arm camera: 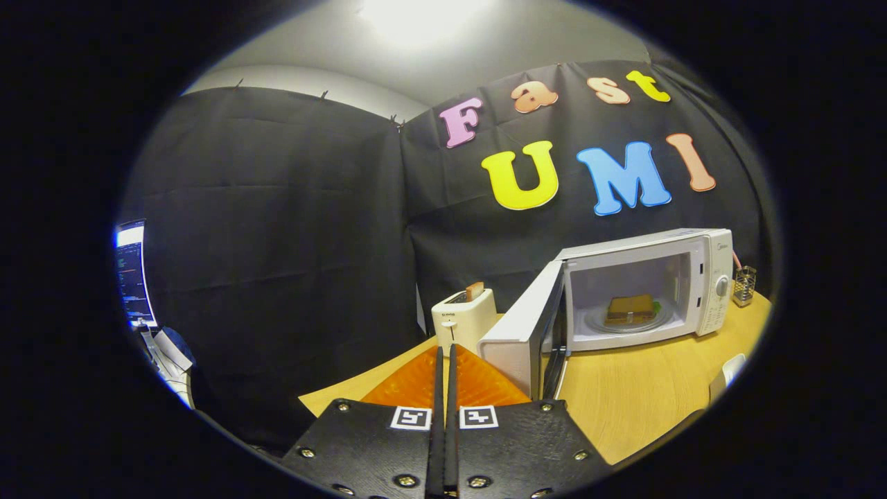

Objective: Open the microwave, put the food inside, and close the microwave door.

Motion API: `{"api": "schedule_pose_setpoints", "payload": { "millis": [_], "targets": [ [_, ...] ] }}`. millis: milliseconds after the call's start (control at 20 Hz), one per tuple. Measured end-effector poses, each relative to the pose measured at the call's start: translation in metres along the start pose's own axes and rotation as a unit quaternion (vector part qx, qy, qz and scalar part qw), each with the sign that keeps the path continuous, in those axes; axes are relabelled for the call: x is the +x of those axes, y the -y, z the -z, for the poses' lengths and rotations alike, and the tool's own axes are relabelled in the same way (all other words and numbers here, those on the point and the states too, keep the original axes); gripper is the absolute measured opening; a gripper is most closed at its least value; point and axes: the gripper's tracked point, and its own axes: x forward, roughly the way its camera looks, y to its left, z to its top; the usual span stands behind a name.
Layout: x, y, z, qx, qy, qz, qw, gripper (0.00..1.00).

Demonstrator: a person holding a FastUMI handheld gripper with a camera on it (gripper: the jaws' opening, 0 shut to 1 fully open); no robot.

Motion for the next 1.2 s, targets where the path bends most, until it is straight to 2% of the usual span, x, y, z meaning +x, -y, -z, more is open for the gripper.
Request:
{"api": "schedule_pose_setpoints", "payload": {
  "millis": [200, 550, 900, 1200],
  "targets": [
    [-0.015, 0.028, -0.007, 0.012, 0.007, 0.021, 1.0, 0.01],
    [-0.037, 0.097, -0.019, 0.023, 0.028, 0.094, 0.995, 0.01],
    [-0.048, 0.164, -0.032, 0.028, 0.045, 0.165, 0.985, 0.01],
    [-0.047, 0.218, -0.04, 0.004, 0.056, 0.222, 0.973, 0.01]
  ]
}}
